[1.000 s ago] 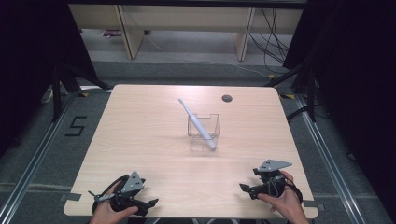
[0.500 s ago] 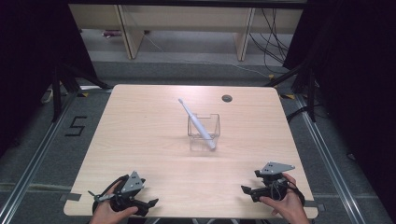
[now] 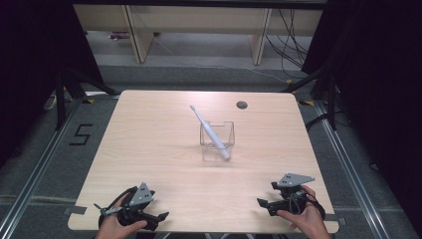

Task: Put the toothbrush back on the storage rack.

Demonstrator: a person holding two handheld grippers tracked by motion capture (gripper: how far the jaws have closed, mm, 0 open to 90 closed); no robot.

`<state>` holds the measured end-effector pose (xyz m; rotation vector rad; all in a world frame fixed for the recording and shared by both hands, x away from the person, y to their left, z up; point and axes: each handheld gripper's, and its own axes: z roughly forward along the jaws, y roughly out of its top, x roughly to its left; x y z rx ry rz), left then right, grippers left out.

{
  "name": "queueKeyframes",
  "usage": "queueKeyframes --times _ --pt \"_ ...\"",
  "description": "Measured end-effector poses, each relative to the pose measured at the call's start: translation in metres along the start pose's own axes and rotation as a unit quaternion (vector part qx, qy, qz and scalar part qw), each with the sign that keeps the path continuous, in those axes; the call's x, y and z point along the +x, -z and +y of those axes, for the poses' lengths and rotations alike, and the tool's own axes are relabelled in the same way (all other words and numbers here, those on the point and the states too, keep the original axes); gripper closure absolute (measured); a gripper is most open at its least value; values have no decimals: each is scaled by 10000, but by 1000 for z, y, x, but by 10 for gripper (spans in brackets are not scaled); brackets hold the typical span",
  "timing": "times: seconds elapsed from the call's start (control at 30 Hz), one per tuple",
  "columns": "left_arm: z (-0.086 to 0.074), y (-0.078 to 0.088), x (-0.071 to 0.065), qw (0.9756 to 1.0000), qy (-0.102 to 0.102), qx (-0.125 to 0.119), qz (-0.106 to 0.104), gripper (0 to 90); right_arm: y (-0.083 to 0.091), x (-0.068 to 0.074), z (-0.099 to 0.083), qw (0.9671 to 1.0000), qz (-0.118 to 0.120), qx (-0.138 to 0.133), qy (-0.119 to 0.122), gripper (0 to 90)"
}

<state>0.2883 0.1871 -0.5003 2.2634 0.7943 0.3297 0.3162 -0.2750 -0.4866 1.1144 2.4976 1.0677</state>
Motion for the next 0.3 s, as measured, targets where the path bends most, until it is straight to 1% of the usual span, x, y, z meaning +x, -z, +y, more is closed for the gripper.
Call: queueKeyframes --times 0.03,0.17,0.2,0.23,0.27,0.3 --pt "0 0 0 10000 -2 1 1 151 0 1 0 10000 16 13 -38 183" --pt "0 0 0 10000 -2 3 1 151 0 0 0 10000 12 15 -37 184" --pt "0 0 0 10000 32 2 5 151 0 0 0 10000 15 10 -41 184" --pt "0 0 0 10000 -10 5 1 151 0 0 0 10000 15 10 -41 184" --pt "0 0 0 10000 1 3 3 151 -1 0 0 10000 41 17 -34 184" --pt "0 0 0 10000 0 2 4 151 -1 0 0 10000 16 19 -40 184"
